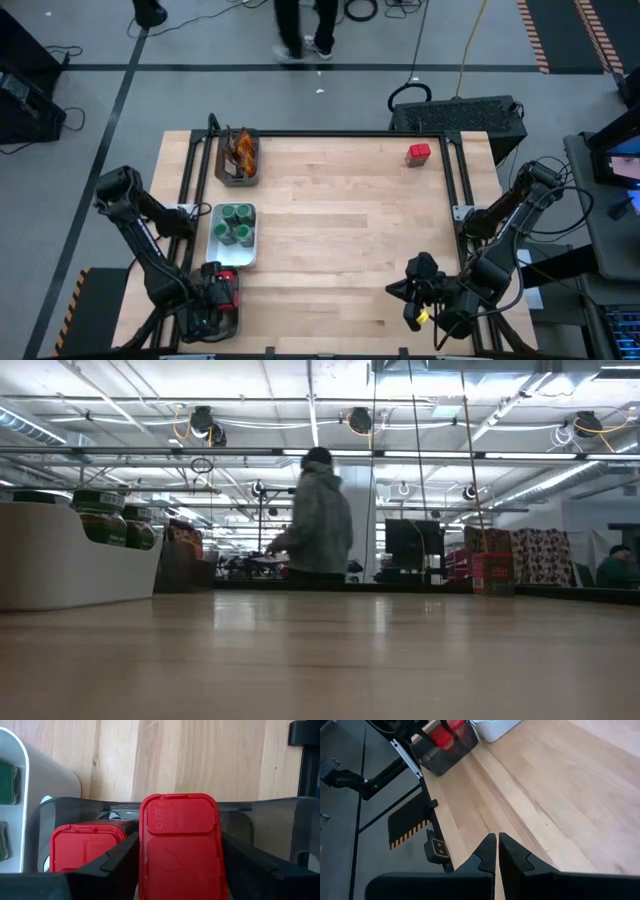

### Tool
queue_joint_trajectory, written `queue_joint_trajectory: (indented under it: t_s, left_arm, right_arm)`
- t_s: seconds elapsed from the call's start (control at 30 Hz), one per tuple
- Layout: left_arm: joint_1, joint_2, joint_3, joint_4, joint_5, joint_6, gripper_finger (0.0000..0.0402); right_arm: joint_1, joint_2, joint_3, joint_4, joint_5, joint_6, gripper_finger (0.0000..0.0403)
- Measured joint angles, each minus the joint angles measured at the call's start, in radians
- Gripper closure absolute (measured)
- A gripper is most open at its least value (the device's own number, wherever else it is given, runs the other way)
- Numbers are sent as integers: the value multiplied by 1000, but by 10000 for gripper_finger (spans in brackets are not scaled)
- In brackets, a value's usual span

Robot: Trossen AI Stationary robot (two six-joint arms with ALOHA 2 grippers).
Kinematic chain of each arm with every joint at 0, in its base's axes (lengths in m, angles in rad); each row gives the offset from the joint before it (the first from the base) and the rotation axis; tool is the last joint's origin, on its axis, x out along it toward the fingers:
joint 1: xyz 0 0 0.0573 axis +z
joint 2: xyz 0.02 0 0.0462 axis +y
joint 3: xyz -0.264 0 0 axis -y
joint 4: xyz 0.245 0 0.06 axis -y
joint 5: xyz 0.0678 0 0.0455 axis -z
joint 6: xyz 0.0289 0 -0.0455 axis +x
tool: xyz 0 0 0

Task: Sort spices by type
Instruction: Put the bottom red seasoning can into the bottom left black bin, then put the red seasoning can into the bottom left black bin

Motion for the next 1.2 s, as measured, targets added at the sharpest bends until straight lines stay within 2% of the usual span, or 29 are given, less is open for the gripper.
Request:
queue_joint_trajectory:
  t_s: [0.4, 0.8, 1.0, 1.2]
  left_arm:
    - [-1, 0, -3, 1, 23, 0, 157]
    - [1, 2, 4, -4, 146, -5, 89]
    - [28, 2, 95, -86, 145, 1, 86]
    - [76, 2, 234, -266, 94, 82, 86]
  right_arm:
    - [-24, 0, 0, -2, -49, -26, 403]
    - [-25, 0, 0, -14, -49, -49, 403]
    - [-24, 0, 0, -16, -49, -54, 403]
    - [-24, 0, 0, -18, -48, -74, 403]
